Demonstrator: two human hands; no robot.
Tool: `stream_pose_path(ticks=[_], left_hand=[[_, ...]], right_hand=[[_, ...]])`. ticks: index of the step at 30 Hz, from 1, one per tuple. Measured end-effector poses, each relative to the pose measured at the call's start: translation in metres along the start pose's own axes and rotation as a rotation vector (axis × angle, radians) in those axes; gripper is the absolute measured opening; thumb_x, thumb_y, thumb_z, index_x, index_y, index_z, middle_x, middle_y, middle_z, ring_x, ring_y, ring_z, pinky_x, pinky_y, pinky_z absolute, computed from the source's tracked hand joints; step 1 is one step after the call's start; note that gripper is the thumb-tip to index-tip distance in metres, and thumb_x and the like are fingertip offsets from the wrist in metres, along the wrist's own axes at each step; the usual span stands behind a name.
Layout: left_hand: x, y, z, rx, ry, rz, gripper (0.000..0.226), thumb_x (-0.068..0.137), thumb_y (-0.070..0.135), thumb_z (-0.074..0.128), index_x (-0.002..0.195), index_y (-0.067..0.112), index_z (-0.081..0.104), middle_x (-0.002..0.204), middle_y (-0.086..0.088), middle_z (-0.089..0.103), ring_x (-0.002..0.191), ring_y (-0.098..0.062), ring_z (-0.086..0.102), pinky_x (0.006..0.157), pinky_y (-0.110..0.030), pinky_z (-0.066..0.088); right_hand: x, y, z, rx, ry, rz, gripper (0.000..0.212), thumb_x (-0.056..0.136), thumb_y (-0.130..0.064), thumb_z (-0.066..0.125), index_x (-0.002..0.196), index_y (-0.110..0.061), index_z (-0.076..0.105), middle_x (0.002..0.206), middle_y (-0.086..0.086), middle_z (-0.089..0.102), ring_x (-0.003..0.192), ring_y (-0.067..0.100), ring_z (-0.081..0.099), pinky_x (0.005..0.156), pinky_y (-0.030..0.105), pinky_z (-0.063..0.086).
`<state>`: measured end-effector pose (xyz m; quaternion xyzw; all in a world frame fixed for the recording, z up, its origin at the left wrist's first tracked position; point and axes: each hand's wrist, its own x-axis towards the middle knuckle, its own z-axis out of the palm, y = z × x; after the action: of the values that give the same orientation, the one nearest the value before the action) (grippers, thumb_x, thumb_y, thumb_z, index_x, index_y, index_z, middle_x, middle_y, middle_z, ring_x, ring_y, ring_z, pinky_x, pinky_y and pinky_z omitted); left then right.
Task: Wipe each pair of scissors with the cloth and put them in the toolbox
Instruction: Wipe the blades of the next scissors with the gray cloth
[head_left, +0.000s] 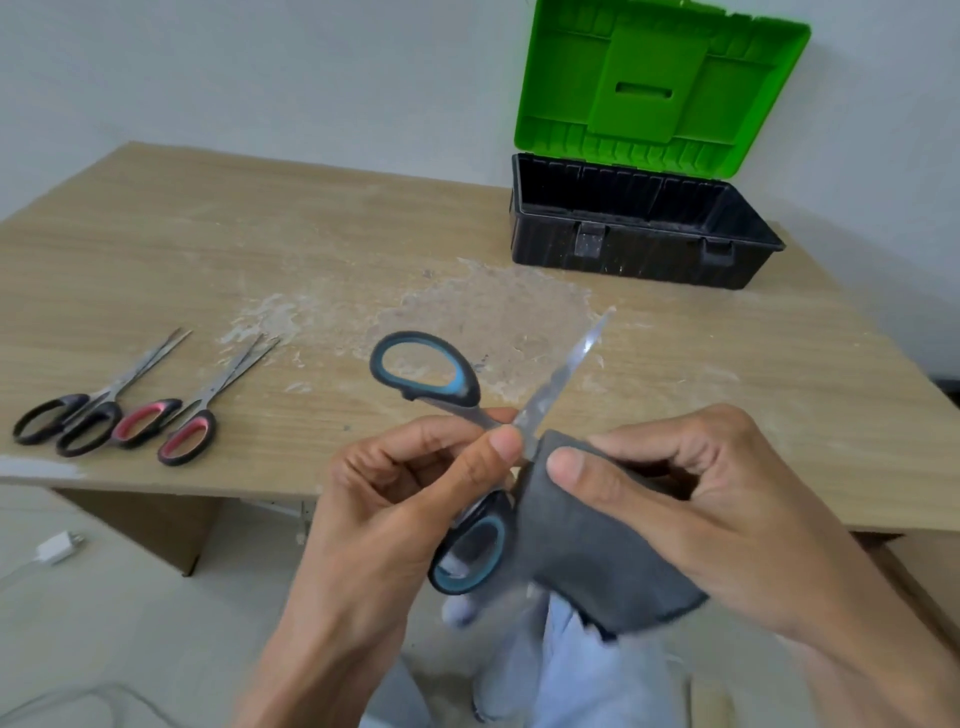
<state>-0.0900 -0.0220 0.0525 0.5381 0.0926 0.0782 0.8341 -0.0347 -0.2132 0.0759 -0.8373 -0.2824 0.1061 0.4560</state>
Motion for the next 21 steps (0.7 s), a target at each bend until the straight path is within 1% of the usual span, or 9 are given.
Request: stream_pose_path(ticks=[4, 6, 7, 9, 12, 14, 16, 18, 21], left_hand=[[-0.003, -0.001, -0.005, -0.015, 0.034, -0.059, 0.023, 0.059, 0.015, 0.086, 0.07, -0.001, 0.074, 0.077, -0.01, 0.075, 0.071, -0.016, 0.068, 0.066, -0.025, 0.052], [-0.004, -0.002, -0.008, -0.028, 0.054, -0.083, 0.02, 0.061, 0.019, 0.083, 0.072, 0.002, 0.076, 0.087, -0.017, 0.076, 0.083, -0.022, 0.068, 0.076, -0.031, 0.049], [-0.003, -0.003, -0.008, -0.031, 0.059, -0.084, 0.02, 0.061, 0.02, 0.08, 0.071, 0.003, 0.076, 0.086, -0.018, 0.076, 0.083, -0.022, 0.068, 0.077, -0.03, 0.049], [-0.001, -0.003, -0.004, -0.013, 0.047, -0.075, 0.019, 0.061, 0.021, 0.078, 0.069, 0.003, 0.075, 0.076, -0.011, 0.075, 0.074, -0.016, 0.068, 0.069, -0.025, 0.05], [-0.001, -0.003, 0.005, -0.032, -0.001, -0.098, 0.019, 0.064, 0.018, 0.078, 0.07, 0.0, 0.074, 0.079, -0.021, 0.073, 0.073, -0.024, 0.063, 0.07, -0.032, 0.049], [-0.001, -0.004, 0.004, -0.052, 0.015, -0.129, 0.016, 0.064, 0.018, 0.078, 0.068, 0.003, 0.074, 0.085, -0.02, 0.075, 0.077, -0.025, 0.064, 0.069, -0.031, 0.05], [-0.002, -0.003, -0.002, -0.09, 0.046, -0.175, 0.013, 0.062, 0.021, 0.078, 0.064, 0.008, 0.074, 0.075, -0.009, 0.072, 0.068, -0.019, 0.063, 0.058, -0.022, 0.05], [-0.001, -0.002, -0.006, -0.127, 0.074, -0.217, 0.015, 0.06, 0.021, 0.079, 0.065, 0.008, 0.073, 0.066, -0.006, 0.066, 0.061, -0.014, 0.059, 0.051, -0.016, 0.047], [0.0, -0.007, -0.004, -0.121, 0.096, -0.224, 0.028, 0.06, 0.024, 0.08, 0.076, 0.001, 0.075, 0.081, -0.018, 0.071, 0.076, -0.018, 0.063, 0.061, -0.016, 0.051]], right_hand=[[0.002, 0.0, -0.005, 0.009, -0.077, 0.051, 0.042, 0.092, -0.062, 0.063, 0.089, -0.027, 0.086, 0.069, 0.005, 0.075, 0.061, 0.034, 0.063, 0.054, 0.037, 0.044], [0.0, 0.001, -0.012, 0.019, -0.089, 0.077, 0.046, 0.09, -0.066, 0.063, 0.089, -0.027, 0.086, 0.067, 0.004, 0.076, 0.059, 0.037, 0.063, 0.053, 0.039, 0.044], [-0.001, 0.002, -0.015, 0.006, -0.067, 0.085, 0.05, 0.09, -0.067, 0.064, 0.085, -0.023, 0.086, 0.058, 0.001, 0.069, 0.05, 0.031, 0.055, 0.048, 0.036, 0.039], [-0.002, 0.0, -0.015, -0.026, -0.015, 0.071, 0.046, 0.091, -0.062, 0.066, 0.079, -0.022, 0.086, 0.044, -0.008, 0.042, 0.042, 0.008, 0.033, 0.046, 0.018, 0.026], [0.003, -0.006, -0.002, -0.056, 0.0, 0.031, 0.052, 0.089, -0.056, 0.063, 0.085, -0.008, 0.084, 0.045, -0.003, 0.032, 0.042, 0.006, 0.028, 0.046, 0.014, 0.022], [0.004, -0.005, 0.002, -0.058, -0.013, 0.019, 0.059, 0.094, -0.061, 0.062, 0.082, -0.006, 0.081, 0.048, 0.002, 0.046, 0.044, 0.007, 0.037, 0.046, 0.021, 0.03], [0.005, -0.002, -0.001, -0.064, -0.046, 0.061, 0.058, 0.091, -0.068, 0.061, 0.084, -0.015, 0.083, 0.063, 0.004, 0.072, 0.054, 0.026, 0.062, 0.052, 0.042, 0.048], [0.004, 0.0, -0.006, -0.077, -0.048, 0.096, 0.06, 0.088, -0.07, 0.06, 0.083, -0.014, 0.083, 0.071, 0.014, 0.074, 0.065, 0.038, 0.067, 0.061, 0.053, 0.052], [0.001, 0.0, -0.011, -0.098, -0.021, 0.11, 0.065, 0.088, -0.07, 0.061, 0.08, -0.009, 0.081, 0.067, 0.019, 0.069, 0.063, 0.041, 0.064, 0.059, 0.051, 0.048]])
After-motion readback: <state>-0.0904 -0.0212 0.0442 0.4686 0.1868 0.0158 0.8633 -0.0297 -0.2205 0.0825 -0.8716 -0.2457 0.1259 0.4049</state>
